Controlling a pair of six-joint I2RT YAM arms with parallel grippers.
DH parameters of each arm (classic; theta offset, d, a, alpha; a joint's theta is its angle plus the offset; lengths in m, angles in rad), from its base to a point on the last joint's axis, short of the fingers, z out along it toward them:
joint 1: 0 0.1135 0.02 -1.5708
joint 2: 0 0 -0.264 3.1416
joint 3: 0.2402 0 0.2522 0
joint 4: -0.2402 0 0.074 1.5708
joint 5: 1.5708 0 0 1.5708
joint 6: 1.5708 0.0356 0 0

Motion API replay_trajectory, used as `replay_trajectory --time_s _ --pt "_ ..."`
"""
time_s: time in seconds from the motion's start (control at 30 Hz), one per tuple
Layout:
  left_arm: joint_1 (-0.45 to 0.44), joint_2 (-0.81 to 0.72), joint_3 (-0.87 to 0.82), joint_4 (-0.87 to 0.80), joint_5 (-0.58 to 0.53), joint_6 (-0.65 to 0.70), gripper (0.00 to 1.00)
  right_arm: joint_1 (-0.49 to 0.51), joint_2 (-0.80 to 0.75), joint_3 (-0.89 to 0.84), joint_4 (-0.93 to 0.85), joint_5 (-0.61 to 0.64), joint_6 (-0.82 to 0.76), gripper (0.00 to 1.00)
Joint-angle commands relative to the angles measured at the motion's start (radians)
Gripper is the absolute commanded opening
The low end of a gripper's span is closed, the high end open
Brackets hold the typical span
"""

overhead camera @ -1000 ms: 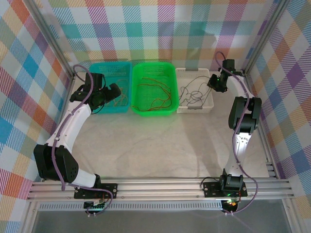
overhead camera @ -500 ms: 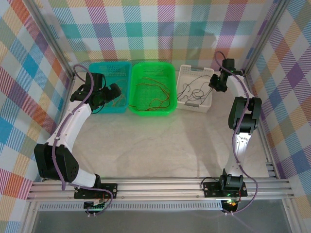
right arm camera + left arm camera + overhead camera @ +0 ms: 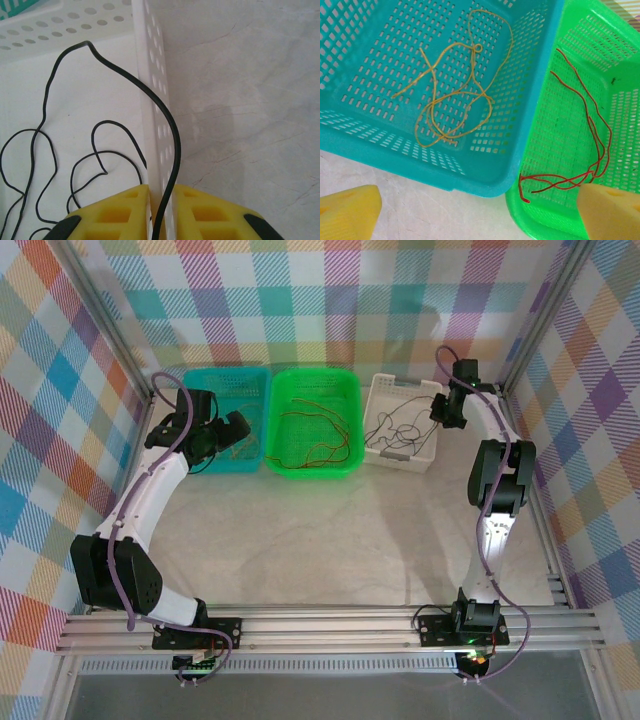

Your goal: Untangle the cables

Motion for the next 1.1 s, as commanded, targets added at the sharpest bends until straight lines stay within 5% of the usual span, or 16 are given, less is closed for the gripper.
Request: replay_trajectory --time_s 0.0,0.7,0.97,1.07 --pt "0.014 0.009 0.031 -0.014 0.012 0.017 1.00 0.011 -0.021 0.040 -0.039 0.062 -0.036 0.21" --pt "0.013 0.018 0.035 -0.019 0.015 0.021 1.00 0.030 -0.047 0.055 -0.066 0.183 -0.074 0.07" --pt "0.013 0.023 0.038 -0.022 0.020 0.022 1.00 0.037 -0.070 0.051 -0.066 0.215 -0.097 0.24" --pt "0.014 0.026 0.039 -0.024 0.020 0.023 1.00 0.044 -0.073 0.053 -0.066 0.221 -0.107 0.23"
